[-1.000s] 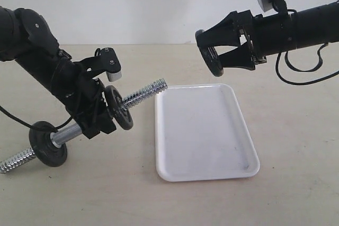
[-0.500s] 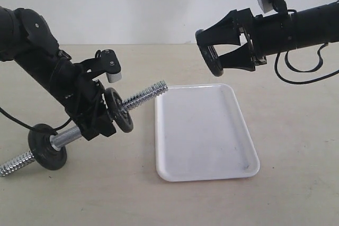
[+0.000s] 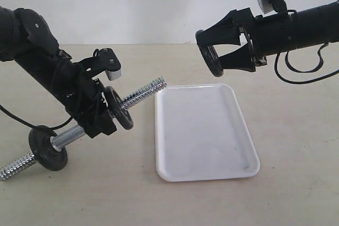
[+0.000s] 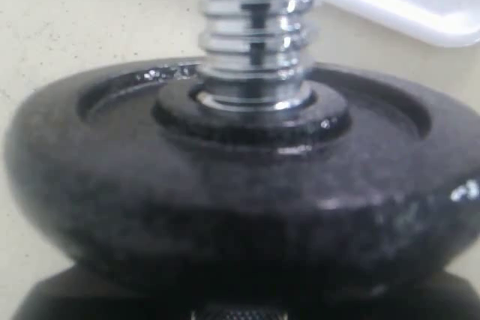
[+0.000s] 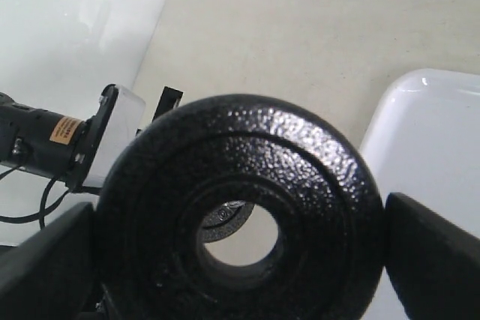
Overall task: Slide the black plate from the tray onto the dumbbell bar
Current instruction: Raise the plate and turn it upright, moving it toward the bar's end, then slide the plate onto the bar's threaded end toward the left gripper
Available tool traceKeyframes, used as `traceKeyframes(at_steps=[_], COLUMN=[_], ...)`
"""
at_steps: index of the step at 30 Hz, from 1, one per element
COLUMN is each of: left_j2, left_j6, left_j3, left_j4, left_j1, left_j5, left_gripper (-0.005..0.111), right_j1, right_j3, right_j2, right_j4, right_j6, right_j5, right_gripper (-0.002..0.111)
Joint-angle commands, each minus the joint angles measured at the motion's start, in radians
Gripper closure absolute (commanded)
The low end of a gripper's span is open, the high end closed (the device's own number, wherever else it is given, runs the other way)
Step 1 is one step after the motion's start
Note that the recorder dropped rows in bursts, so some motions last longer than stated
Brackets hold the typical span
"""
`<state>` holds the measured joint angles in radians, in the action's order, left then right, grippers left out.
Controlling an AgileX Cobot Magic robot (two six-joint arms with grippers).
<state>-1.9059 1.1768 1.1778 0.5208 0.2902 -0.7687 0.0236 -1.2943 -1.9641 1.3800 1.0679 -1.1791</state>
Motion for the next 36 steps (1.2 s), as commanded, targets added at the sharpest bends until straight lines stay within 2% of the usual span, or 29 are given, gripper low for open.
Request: traceKeyframes(at_steps=[1, 5, 12, 22, 29, 36], left_j2=[0.045, 0.045, 0.045, 0.045, 0.045, 0.045], left_j6=[-0.017, -0.010, 0.178, 0.174, 0.177, 0.276], left_j3=[0.018, 0.018, 0.018, 0.018, 0.018, 0.018], left_j4=[0.080, 0.122, 0.226, 0.216, 0.229, 0.351], left_j1=[-0.001, -0.001, 0.023, 0.039, 0.039, 0.039], left_j5=[0.018, 0.016, -0.025, 0.054, 0.061, 0.061], left_gripper=[0.102, 0.102, 0.102, 0.102, 0.102, 0.102], right_j1=[0.000, 0.005, 0.077, 0.088, 0.090, 0.090], right_j3=[-0.014, -0.014, -0.014, -0.014, -0.014, -0.014], right_j2=[0.010, 0.010, 0.009, 0.009, 0.009, 0.009], right_j4=[0.011, -0.018, -0.036, -0.107, -0.100, -0.002], right_j6=[-0.028, -0.050, -0.057, -0.090, -0.113, -0.049], right_j5=[-0.042, -0.042, -0.042, -0.042, -0.042, -0.042], right_gripper=[0.108, 0.108, 0.108, 0.108, 0.108, 0.108])
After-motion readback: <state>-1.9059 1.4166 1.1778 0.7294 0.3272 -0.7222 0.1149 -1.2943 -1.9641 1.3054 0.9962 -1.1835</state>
